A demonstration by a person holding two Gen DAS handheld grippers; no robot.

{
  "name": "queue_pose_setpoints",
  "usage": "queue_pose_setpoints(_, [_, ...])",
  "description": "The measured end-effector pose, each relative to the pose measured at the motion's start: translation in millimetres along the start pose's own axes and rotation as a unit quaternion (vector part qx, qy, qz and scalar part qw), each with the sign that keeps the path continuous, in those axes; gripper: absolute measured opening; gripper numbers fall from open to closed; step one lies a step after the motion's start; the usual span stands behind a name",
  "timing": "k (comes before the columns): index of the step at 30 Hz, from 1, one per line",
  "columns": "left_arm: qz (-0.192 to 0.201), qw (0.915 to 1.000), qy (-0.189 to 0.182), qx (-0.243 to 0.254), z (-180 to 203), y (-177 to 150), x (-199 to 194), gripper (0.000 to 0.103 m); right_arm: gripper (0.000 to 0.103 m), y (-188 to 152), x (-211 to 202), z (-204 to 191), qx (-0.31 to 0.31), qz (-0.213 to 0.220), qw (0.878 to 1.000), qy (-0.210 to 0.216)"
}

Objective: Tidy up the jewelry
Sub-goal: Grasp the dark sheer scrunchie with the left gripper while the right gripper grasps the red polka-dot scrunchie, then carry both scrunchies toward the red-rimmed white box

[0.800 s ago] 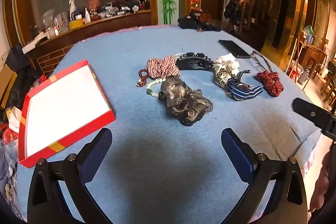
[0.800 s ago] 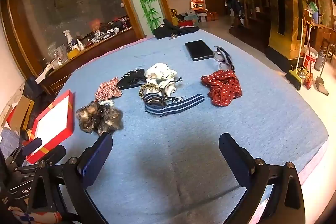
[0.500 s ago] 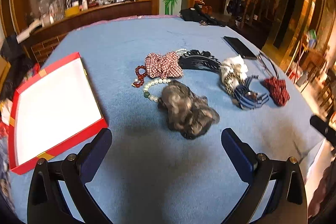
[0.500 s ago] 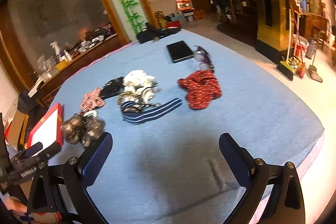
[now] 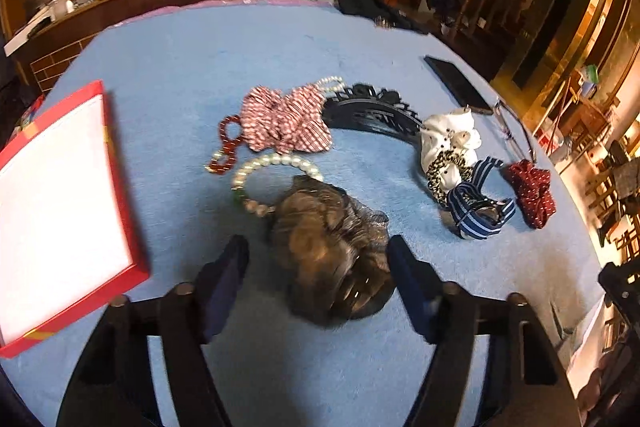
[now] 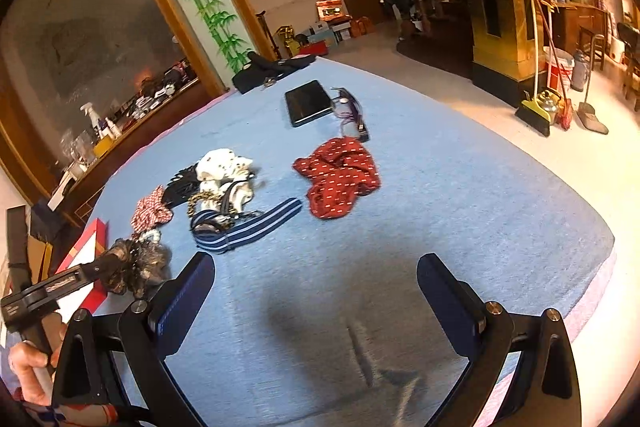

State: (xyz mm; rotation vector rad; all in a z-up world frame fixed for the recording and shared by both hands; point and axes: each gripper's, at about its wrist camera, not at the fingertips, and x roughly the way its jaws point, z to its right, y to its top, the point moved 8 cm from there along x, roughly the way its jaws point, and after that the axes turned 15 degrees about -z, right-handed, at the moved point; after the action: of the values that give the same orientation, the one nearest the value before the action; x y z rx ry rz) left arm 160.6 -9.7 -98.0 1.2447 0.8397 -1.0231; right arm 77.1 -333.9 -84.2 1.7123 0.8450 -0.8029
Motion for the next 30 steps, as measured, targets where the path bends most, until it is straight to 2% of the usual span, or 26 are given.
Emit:
queue_pose_setpoints(1, [-0.001, 1.0, -0.001, 0.002, 2, 1, 4, 0.05, 0.103, 1, -1, 3, 0.003, 0.001, 1.0, -0.001])
queue_pose_setpoints(2, [-0.006, 1.0, -0.001, 0.007, 5, 2, 11, 0.044, 0.103, 2, -1, 6, 0.006, 0.002, 1.0, -0.003])
queue_pose_setpoints(3, [-0.014, 0.9998, 0.002, 0.011, 6, 0, 16, 0.032, 0.103, 3, -1, 10, 0.01, 0.003, 1.0, -0.005])
queue_pose_setpoints(4, [-0.016, 0.9997, 0.002, 0.018, 9, -2, 20, 0.025, 0.103, 5, -2, 12, 0.013, 0.004, 1.0, -0.004])
queue_pose_setpoints(6, [-0.006, 0.9995, 0.012, 0.028, 11, -6, 20, 0.022, 0.103, 8, -2, 19, 0.021, 0.009, 1.0, -0.003])
queue_pose_setpoints(9, [0.036, 0.9978, 0.016, 0.053, 14, -8, 6, 0.02, 0.101, 20, 1, 29, 0.036, 0.013, 0.999, -0.006])
queue_pose_setpoints(11, [0.071, 0.9948, 0.014, 0.071, 16, -9, -6, 0.02, 0.092, 30, 6, 32, 0.044, 0.011, 0.999, 0.005])
queue_pose_setpoints(12, [0.076, 0.9941, 0.018, 0.076, 17, -9, -6, 0.02, 0.089, 35, 8, 32, 0.043, 0.011, 0.999, 0.011])
queue_pose_setpoints(14, [0.096, 0.9916, 0.012, 0.085, 19, -7, -10, 0.02, 0.083, 48, 19, 32, 0.042, 0.002, 0.999, 0.004])
queue_pose_setpoints(18, [0.132, 0.9871, -0.001, 0.091, 24, -5, -18, 0.02, 0.083, 68, 48, 29, 0.05, -0.033, 0.998, 0.001])
queue_pose_setpoints(19, [0.134, 0.9867, -0.002, 0.092, 24, -5, -19, 0.02, 0.083, 72, 54, 29, 0.05, -0.038, 0.998, -0.001])
queue_pose_setpoints(23, [0.133, 0.9874, -0.004, 0.085, 20, -3, -19, 0.02, 0.083, 82, 84, 28, 0.041, -0.07, 0.995, -0.057])
queue_pose_setpoints(27, [0.132, 0.9881, -0.012, 0.077, 18, -2, -20, 0.02, 0.083, 81, 109, 24, 0.026, -0.095, 0.992, -0.082])
queue_pose_setpoints(28, [0.132, 0.9881, -0.012, 0.077, 17, -2, -20, 0.02, 0.075, 81, 110, 19, 0.005, -0.088, 0.99, -0.108])
queue_pose_setpoints(30, [0.132, 0.9881, -0.014, 0.078, 18, -3, -21, 0.02, 0.041, 78, 112, 11, -0.025, -0.087, 0.987, -0.132])
